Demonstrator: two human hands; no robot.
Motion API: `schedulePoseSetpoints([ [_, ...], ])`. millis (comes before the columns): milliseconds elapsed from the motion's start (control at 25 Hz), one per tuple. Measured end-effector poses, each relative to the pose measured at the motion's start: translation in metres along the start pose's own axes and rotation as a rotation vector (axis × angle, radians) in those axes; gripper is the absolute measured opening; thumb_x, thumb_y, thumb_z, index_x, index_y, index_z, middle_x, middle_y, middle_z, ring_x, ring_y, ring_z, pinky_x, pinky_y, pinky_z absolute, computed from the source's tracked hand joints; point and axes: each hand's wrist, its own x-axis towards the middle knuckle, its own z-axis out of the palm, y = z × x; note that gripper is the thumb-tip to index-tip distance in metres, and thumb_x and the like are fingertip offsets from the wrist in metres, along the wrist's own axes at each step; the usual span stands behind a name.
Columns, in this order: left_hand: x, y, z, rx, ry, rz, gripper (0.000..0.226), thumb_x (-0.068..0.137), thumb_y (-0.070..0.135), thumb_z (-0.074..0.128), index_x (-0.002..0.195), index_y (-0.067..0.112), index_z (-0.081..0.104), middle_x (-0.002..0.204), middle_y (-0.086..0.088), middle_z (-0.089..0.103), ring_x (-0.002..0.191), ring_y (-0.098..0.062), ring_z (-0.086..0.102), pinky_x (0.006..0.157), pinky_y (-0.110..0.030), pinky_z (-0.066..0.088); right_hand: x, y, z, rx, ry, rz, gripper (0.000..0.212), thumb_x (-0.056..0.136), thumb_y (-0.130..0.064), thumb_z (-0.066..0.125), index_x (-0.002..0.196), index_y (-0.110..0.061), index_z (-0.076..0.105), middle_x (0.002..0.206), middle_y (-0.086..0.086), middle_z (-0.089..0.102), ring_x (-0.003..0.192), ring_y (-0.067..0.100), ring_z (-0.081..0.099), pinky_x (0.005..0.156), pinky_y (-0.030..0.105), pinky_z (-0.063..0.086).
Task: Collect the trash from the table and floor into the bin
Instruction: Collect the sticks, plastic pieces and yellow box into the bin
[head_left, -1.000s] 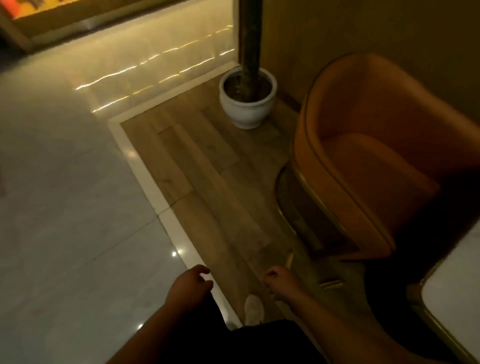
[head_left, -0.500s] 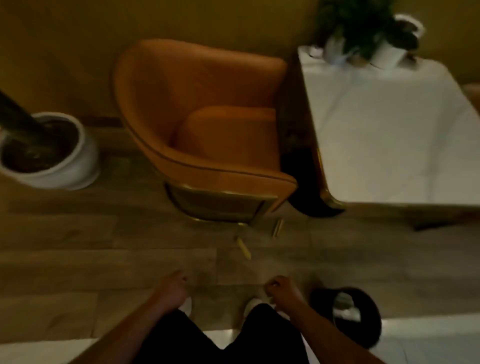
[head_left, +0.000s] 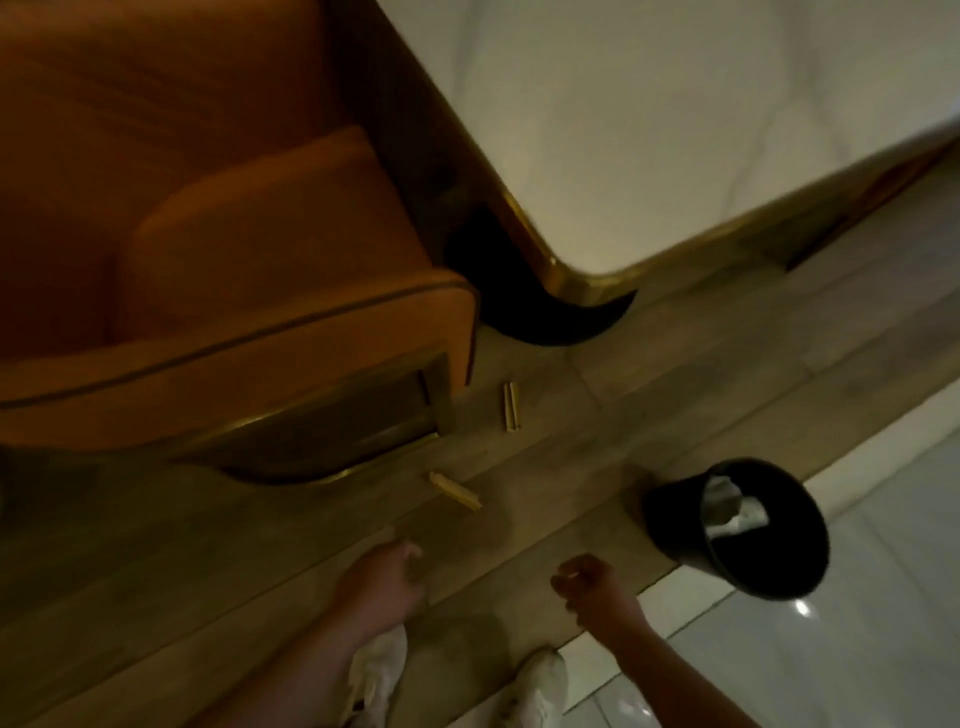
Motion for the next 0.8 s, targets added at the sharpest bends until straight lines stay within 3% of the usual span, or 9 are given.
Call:
schedulePoseSetpoints([
  [160,0.120,-0.022,0.050,0.204,0.002,0.145,0.050,0.084,0.035,0.062,0.132,0.034,0.048,0.135,0.001,0.057,0.122,-0.020,0.054,0.098,-0.035,0.047,0.109,0.013,0.027,-0.015,0.107,-0.069,0.015,0.088,-0.032,0.064,0.102,-0.028,0.060,0.100,0.001,0.067,0.084,0.016,0.065,0.073,0.029,0.054],
  [360,0.263,-0.052,0.110,0.669,0.094,0.400,0.056,0.085,0.035,0.063,0.135,0.031,0.040,0.143,-0.002,0.040,0.128,-0.026,0.042,0.105,-0.041,0.040,0.270,0.015,0.061,-0.150,0.247,-0.149,0.025,0.087,-0.044,0.064,0.107,-0.031,0.058,0.083,-0.011,0.059,0.069,0.006,0.062,0.049,0.019,0.045],
  [520,0.364,-0.063,0.138,1.118,0.050,0.658,0.056,0.087,0.030,0.060,0.139,0.023,0.038,0.143,-0.011,0.038,0.129,-0.034,0.037,0.106,-0.048,0.031,0.385,0.002,0.067,-0.231,0.327,-0.318,0.034,0.086,-0.041,0.065,0.117,-0.028,0.057,0.084,-0.012,0.053,0.071,0.005,0.055,0.052,0.021,0.040],
  [640,0.417,-0.069,0.157,1.197,0.012,0.696,0.057,0.087,0.032,0.062,0.139,0.019,0.043,0.144,-0.012,0.039,0.130,-0.035,0.038,0.107,-0.049,0.031,0.449,-0.017,0.065,-0.187,0.432,-0.427,0.042,0.086,-0.037,0.066,0.124,-0.026,0.053,0.092,-0.006,0.058,0.074,0.007,0.057,0.054,0.022,0.044],
  [800,0.442,-0.083,0.165,1.069,0.041,0.712,0.033,0.090,0.034,0.053,0.120,0.020,0.052,0.128,-0.007,0.052,0.119,-0.029,0.050,0.098,-0.044,0.043,0.496,-0.029,0.067,-0.108,0.552,-0.543,0.047,0.089,-0.039,0.062,0.132,-0.027,0.047,0.094,-0.006,0.061,0.078,0.009,0.062,0.058,0.025,0.050],
])
